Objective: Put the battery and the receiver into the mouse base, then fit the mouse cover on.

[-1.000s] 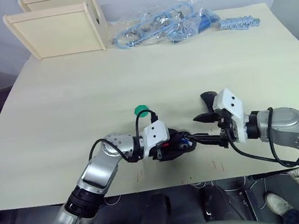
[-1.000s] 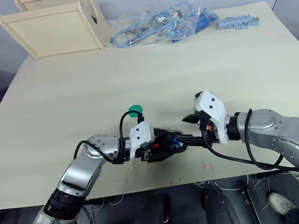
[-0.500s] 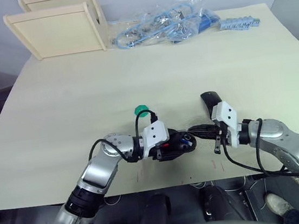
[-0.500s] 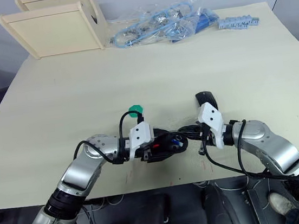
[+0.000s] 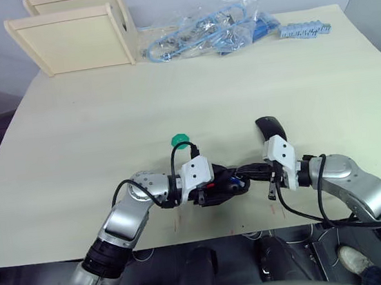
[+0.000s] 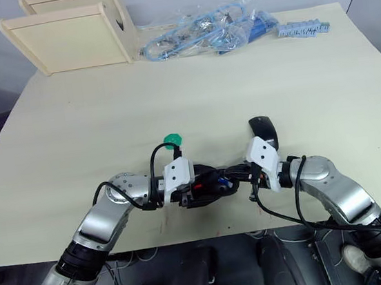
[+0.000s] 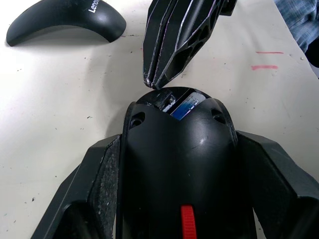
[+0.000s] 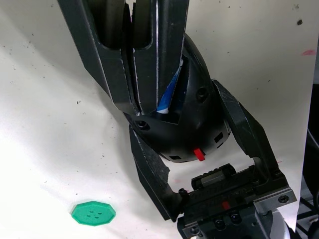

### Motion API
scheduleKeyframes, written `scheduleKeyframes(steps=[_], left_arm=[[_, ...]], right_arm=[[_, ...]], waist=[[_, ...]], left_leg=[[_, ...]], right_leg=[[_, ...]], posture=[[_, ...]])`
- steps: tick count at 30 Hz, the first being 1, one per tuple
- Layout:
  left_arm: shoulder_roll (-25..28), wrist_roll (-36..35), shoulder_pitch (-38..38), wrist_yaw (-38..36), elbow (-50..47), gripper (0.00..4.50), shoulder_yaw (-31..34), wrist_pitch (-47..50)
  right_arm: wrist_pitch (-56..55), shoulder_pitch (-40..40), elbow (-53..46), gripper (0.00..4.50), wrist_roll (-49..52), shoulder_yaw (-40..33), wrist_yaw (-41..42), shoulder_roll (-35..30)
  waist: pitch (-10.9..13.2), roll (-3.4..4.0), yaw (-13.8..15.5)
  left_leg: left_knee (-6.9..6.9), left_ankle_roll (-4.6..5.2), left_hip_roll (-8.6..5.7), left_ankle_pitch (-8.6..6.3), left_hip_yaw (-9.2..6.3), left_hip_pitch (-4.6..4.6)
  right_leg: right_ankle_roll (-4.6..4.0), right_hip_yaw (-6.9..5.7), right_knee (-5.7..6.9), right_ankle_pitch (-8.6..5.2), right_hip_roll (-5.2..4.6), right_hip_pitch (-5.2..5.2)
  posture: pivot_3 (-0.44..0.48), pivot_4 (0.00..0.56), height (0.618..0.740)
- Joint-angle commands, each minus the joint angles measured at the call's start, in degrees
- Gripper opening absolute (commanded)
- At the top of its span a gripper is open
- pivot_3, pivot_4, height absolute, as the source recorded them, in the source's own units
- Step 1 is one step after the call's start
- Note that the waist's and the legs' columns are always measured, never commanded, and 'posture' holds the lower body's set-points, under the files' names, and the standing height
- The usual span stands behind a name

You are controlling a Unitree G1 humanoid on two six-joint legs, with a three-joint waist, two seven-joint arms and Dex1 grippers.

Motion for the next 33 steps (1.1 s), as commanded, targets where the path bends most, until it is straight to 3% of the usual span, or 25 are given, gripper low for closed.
scheduleKeyframes(steps=[1,24,33], left_arm=[[0.4,0.6,0.3,-0.2,0.9,2.92,-0.4,0.9],[0.2,-0.1,-0.7,-0.3,-0.5,2.92,-0.5,3.8],[0.1,-0.5,-0.8,0.2,-1.6,2.92,-0.5,5.0]], right_arm=[[-0.3,0.2,-1.2,0.02,-0.3,-0.8,0.8,0.5],[1.0,1.2,3.3,0.02,-6.5,2.4,0.8,2.0],[6.0,1.3,5.6,0.02,-6.4,2.4,-0.1,2.9]], waist=[[0.0,0.00,0.0],[-0.1,-0.01,0.0],[-0.2,-0.11,-0.1]], left_leg=[[0.00,0.00,0.00,0.00,0.00,0.00],[0.01,-0.01,-0.01,0.01,0.02,0.07],[-0.11,0.00,0.01,-0.01,0.01,0.89]], right_leg=[[0.00,0.00,0.00,0.00,0.00,0.00],[0.00,0.01,0.03,0.00,0.00,0.05],[-0.02,0.05,-0.09,-0.03,0.02,0.82]], posture=[[0.000,0.150,0.740],[0.000,0.150,0.740],[0.000,0.150,0.740]])
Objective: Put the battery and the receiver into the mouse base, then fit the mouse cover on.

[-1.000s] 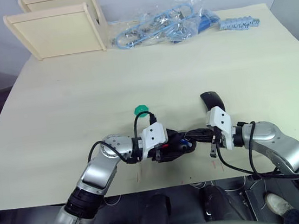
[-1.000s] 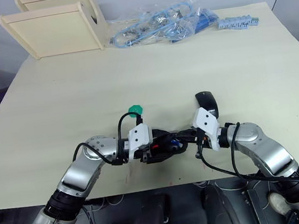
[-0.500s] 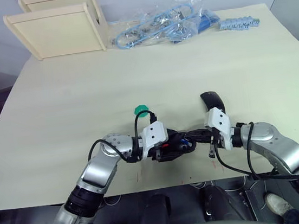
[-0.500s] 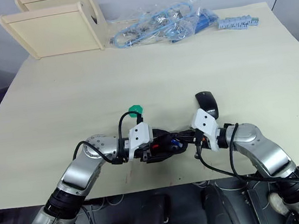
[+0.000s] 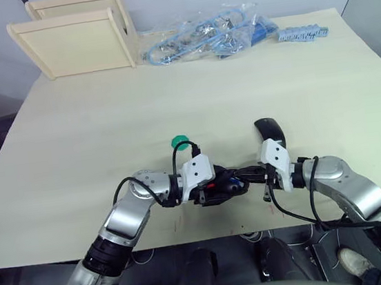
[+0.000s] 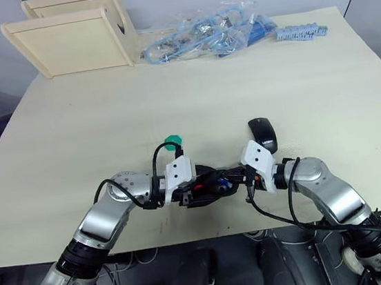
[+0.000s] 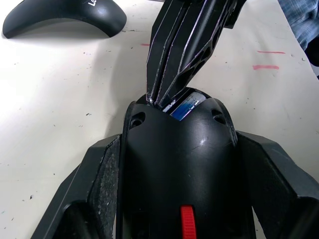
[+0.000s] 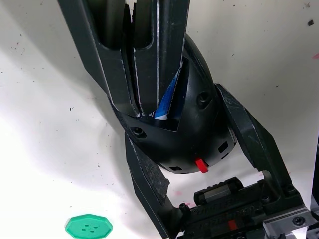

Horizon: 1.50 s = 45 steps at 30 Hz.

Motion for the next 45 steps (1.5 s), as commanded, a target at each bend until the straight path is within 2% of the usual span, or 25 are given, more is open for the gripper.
scheduleKeyframes(steps=[1,4,7,9,14,17,19,21,26,34,35,37,45], left_arm=[[-0.2,-0.6,-0.1,0.4,-0.9,2.92,0.5,1.5],[-0.3,-0.9,-0.5,0.4,-0.7,2.92,0.8,2.1],[-0.2,-0.7,-0.6,0.4,-0.8,2.92,0.7,2.2],[-0.4,-0.7,-0.8,0.6,-0.8,2.92,0.6,2.4],[-0.2,-0.5,0.2,0.7,-1.1,2.92,0.6,1.6],[-0.2,-0.6,0.2,0.8,-0.9,2.92,0.6,1.4],[-0.5,-0.6,-0.2,0.9,-0.7,2.92,0.5,1.6],[-0.6,-0.6,-0.4,0.8,-0.6,2.92,0.3,1.8],[-1.0,-0.8,-1.7,0.7,-0.5,2.92,0.4,2.7],[-1.1,-1.9,-2.1,0.7,-2.0,2.92,1.0,4.8],[-1.1,-2.3,-2.2,0.7,-2.1,3.94,1.2,5.2],[-1.0,-2.8,-2.3,0.8,-2.5,4.43,1.8,5.8],[3.7,-12.0,2.0,0.7,-12.2,4.43,11.1,13.7]], right_arm=[[2.8,1.9,1.9,0.02,1.4,-1.7,-0.9,1.1],[0.9,2.6,-3.2,0.02,5.6,-6.6,0.0,1.6],[-2.7,5.0,-7.3,0.02,3.6,-8.4,0.0,-0.8],[-3.7,7.5,-9.3,0.02,6.7,-11.7,0.9,-1.0],[1.1,11.9,-11.7,0.02,15.2,-19.4,2.0,-2.8],[0.2,14.0,-12.4,0.72,15.7,-21.0,3.4,-4.6],[-1.0,17.3,-12.8,1.70,15.9,-23.2,4.7,-6.2],[-1.7,19.8,-13.7,2.24,16.3,-25.0,5.3,-7.1],[-3.0,25.6,-15.8,4.35,17.0,-28.6,6.7,-8.9],[-3.7,29.7,-17.3,4.43,17.6,-32.2,5.7,-8.8],[-3.7,29.9,-17.4,4.50,17.6,-32.3,5.5,-8.7],[-3.7,30.1,-17.6,4.50,17.7,-32.3,5.0,-8.5],[-1.2,28.8,-19.6,4.50,18.7,-32.7,-1.1,-6.9]], waist=[[0.0,-0.01,0.0],[0.0,-0.02,0.1],[0.0,-0.01,0.1],[0.0,-0.01,0.1],[0.0,-0.01,0.2],[0.0,-0.01,0.2],[0.0,-0.01,0.2],[0.0,0.00,0.3],[0.0,-0.01,0.3],[0.0,-0.02,0.2],[0.0,-0.02,0.2],[0.0,-0.02,0.2],[0.1,-0.01,0.1]], left_leg=[[0.00,0.00,0.00,0.00,0.00,0.00],[0.00,0.00,0.00,0.00,-0.03,-0.04],[0.01,0.00,0.00,0.00,-0.04,-0.08],[0.01,0.00,0.00,0.00,-0.04,-0.08],[0.01,0.00,0.00,0.00,-0.04,-0.09],[0.00,0.00,0.00,0.00,-0.04,-0.07],[0.00,0.00,0.00,0.00,0.00,-0.10],[0.00,0.00,0.00,0.00,0.00,-0.10],[0.01,0.00,-0.01,0.00,0.02,-0.10],[0.01,0.00,0.00,0.00,0.02,-0.11],[0.01,0.00,0.00,0.00,0.02,-0.12],[0.01,0.00,0.00,0.00,0.02,-0.11],[0.00,0.00,0.05,-0.01,-0.07,-0.09]], right_leg=[[0.00,0.00,0.00,0.00,0.00,0.00],[-0.01,-0.03,-0.01,0.00,-0.01,0.00],[0.00,-0.01,-0.02,0.00,-0.02,-0.02],[0.00,-0.02,-0.04,0.00,-0.02,-0.03],[0.01,-0.02,-0.05,-0.01,-0.02,-0.02],[0.01,-0.01,-0.04,-0.01,-0.02,-0.01],[0.00,-0.05,-0.06,-0.01,-0.01,-0.01],[0.01,-0.04,-0.07,-0.01,-0.01,-0.01],[0.02,-0.02,-0.07,-0.01,-0.02,-0.01],[0.02,-0.04,-0.07,-0.01,-0.01,-0.01],[0.02,-0.04,-0.07,-0.01,-0.02,-0.01],[0.02,-0.04,-0.07,-0.01,-0.02,-0.01],[0.01,0.00,-0.07,-0.02,-0.01,-0.02]], posture=[[0.000,0.150,0.740],[0.000,0.150,0.740],[0.000,0.150,0.740],[0.000,0.150,0.740],[0.000,0.150,0.740],[0.000,0.150,0.740],[0.000,0.150,0.740],[0.000,0.150,0.740],[0.000,0.150,0.740],[0.000,0.150,0.740],[0.000,0.150,0.740],[0.000,0.150,0.740],[0.000,0.150,0.740]])
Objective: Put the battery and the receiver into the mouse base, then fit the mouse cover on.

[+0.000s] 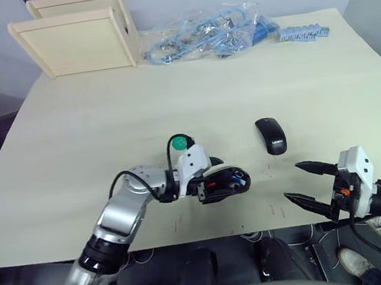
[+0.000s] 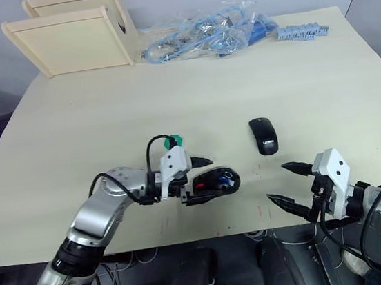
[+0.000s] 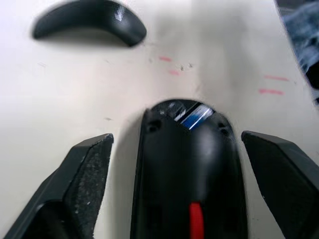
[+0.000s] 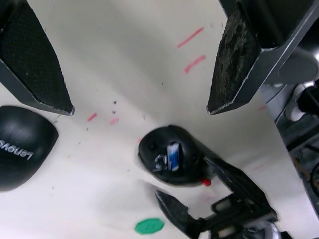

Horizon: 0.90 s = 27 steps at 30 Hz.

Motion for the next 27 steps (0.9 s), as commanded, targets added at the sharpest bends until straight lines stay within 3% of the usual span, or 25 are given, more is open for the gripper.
scheduleKeyframes(steps=[1,8,13,16,17,20,23,27], left_arm=[[2.1,-6.2,2.4,-0.1,-7.0,4.43,5.7,4.1],[6.5,-15.7,11.8,1.0,-15.3,4.43,18.0,9.0],[6.5,-23.0,18.2,3.3,-19.4,4.43,27.5,10.7],[6.3,-24.1,21.5,5.1,-19.7,4.43,31.4,9.9],[4.3,-26.3,22.0,3.9,-19.0,4.43,32.8,7.5],[5.2,-26.7,25.2,1.8,-18.0,4.43,35.5,5.3],[6.3,-31.8,27.3,-2.4,-17.0,4.43,39.2,5.0],[5.8,-34.3,30.8,-6.5,-15.1,4.43,43.7,2.0]], right_arm=[[1.0,-0.7,-2.9,4.50,0.8,-1.5,-3.3,0.6],[3.8,-2.9,-4.5,4.50,-1.9,-0.3,-12.8,2.7],[8.6,-5.6,-5.7,4.50,-7.9,2.8,-23.1,4.9],[14.9,-9.4,-6.9,4.50,-7.7,3.5,-28.0,6.4],[18.3,-10.8,-7.2,4.50,-6.4,3.3,-29.4,7.0],[26.5,-14.7,-8.9,4.50,-5.0,3.7,-32.8,7.8],[35.3,-19.9,-9.6,4.50,-2.4,3.6,-36.4,10.7],[49.6,-28.9,-9.0,4.50,-3.0,2.1,-44.9,20.3]], waist=[[0.0,-0.01,0.0],[0.0,-0.02,0.1],[0.0,0.00,0.1],[0.0,0.01,0.1],[0.0,0.01,0.0],[0.0,0.01,0.0],[0.1,0.00,0.1],[0.1,0.02,-0.3]], left_leg=[[0.00,0.00,0.00,0.00,0.00,0.00],[-0.01,-0.01,0.04,-0.01,-0.06,0.00],[-0.03,-0.01,0.04,-0.01,-0.04,-0.01],[-0.03,-0.02,0.03,-0.01,-0.03,-0.01],[-0.03,-0.02,0.03,0.00,-0.01,0.00],[-0.04,-0.02,0.03,-0.01,-0.02,-0.02],[-0.05,-0.02,0.04,0.00,-0.02,-0.03],[-0.06,-0.02,0.07,-0.01,0.03,-0.02]], right_leg=[[0.00,0.00,0.00,0.00,0.00,0.00],[0.00,0.03,-0.04,0.00,-0.02,0.00],[-0.01,0.05,-0.05,-0.01,-0.02,-0.04],[-0.01,0.09,-0.06,0.00,-0.04,-0.04],[-0.01,0.11,-0.05,0.00,-0.05,-0.04],[-0.04,0.10,-0.05,-0.01,-0.01,-0.08],[-0.14,0.09,-0.05,-0.06,-0.01,-0.09],[-0.16,0.14,-0.05,-0.07,0.02,-0.15]], posture=[[0.000,0.150,0.740],[0.000,0.150,0.740],[0.000,0.150,0.740],[0.000,0.150,0.740],[0.000,0.150,0.740],[0.000,0.150,0.740],[0.000,0.150,0.740],[0.000,0.150,0.740]])
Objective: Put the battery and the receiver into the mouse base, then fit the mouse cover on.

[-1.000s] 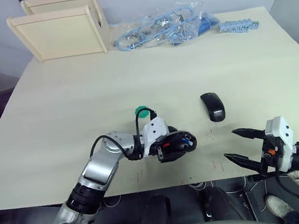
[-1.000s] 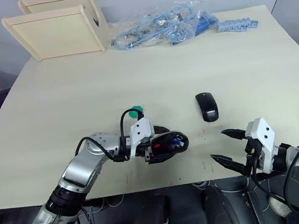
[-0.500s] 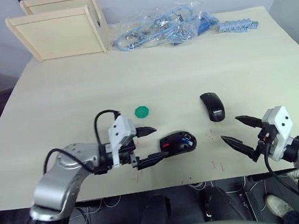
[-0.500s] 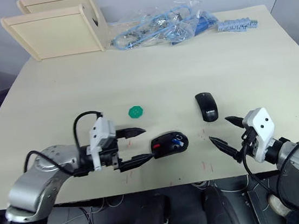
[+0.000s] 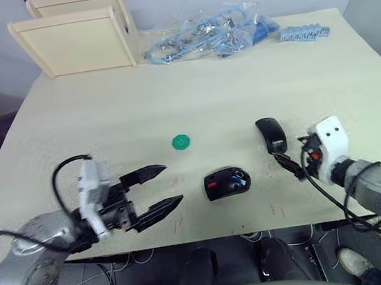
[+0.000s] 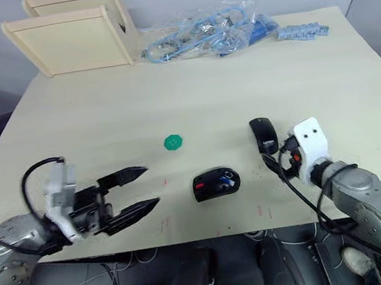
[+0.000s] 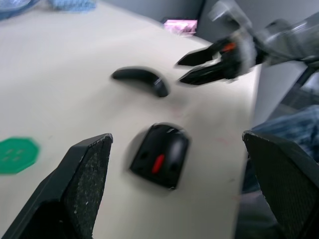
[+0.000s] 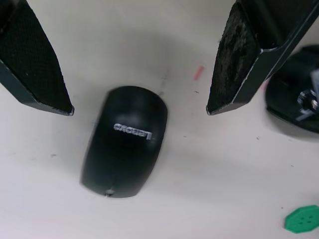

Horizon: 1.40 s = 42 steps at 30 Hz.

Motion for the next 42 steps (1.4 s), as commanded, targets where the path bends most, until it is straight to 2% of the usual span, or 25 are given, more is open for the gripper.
scheduleKeyframes(steps=[1,6,16,24,34,42], left_arm=[[0.5,-1.6,2.5,-3.6,0.7,4.43,3.7,-3.8],[1.0,-1.2,3.8,-4.0,1.0,4.43,3.3,-5.4],[1.1,-1.8,3.6,-5.1,2.1,4.43,2.7,-7.2],[-1.4,1.5,3.1,-3.2,3.4,4.43,1.8,-12.3],[-7.3,7.3,8.4,-2.8,5.9,4.43,0.3,-21.4],[-7.3,7.7,9.1,-2.4,6.2,4.43,-0.4,-23.0]], right_arm=[[12.6,-6.7,-1.5,4.50,-1.0,-2.8,-7.0,6.8],[20.5,-13.9,1.1,4.50,-6.1,-3.8,-11.7,13.2],[22.1,-17.0,4.5,4.50,-13.2,-1.4,-13.8,18.1],[20.6,-16.6,5.7,4.50,-16.0,0.3,-13.0,19.5],[17.9,-15.3,6.3,4.50,-18.5,2.9,-12.1,19.9],[17.1,-15.1,6.5,4.50,-19.8,3.6,-11.3,20.4]], waist=[[0.0,0.04,0.0],[0.0,0.06,0.3],[0.1,0.15,-0.3],[0.1,0.15,-1.0],[0.1,0.15,-1.4],[0.1,0.15,-1.4]], left_leg=[[-0.02,0.00,0.01,0.00,0.04,-0.05],[-0.02,-0.01,-0.05,0.01,0.01,-0.23],[-0.08,-0.01,-0.04,0.01,0.05,-0.21],[-0.08,0.00,-0.04,0.01,0.06,-0.26],[-0.11,0.00,-0.03,0.01,0.08,-0.32],[-0.12,0.00,-0.02,0.01,0.07,-0.36]], right_leg=[[0.00,0.06,0.04,0.01,0.03,-0.12],[0.03,-0.01,0.04,0.03,-0.03,-0.26],[0.03,0.02,0.10,0.03,0.01,-0.33],[0.04,0.04,0.13,0.04,0.00,-0.41],[0.04,0.09,0.14,0.04,0.01,-0.50],[0.03,0.08,0.13,0.03,0.00,-0.53]], posture=[[0.000,0.150,0.740],[0.000,0.150,0.740],[0.000,0.150,0.740],[0.000,0.150,0.740],[0.000,0.150,0.740],[0.000,0.150,0.740]])
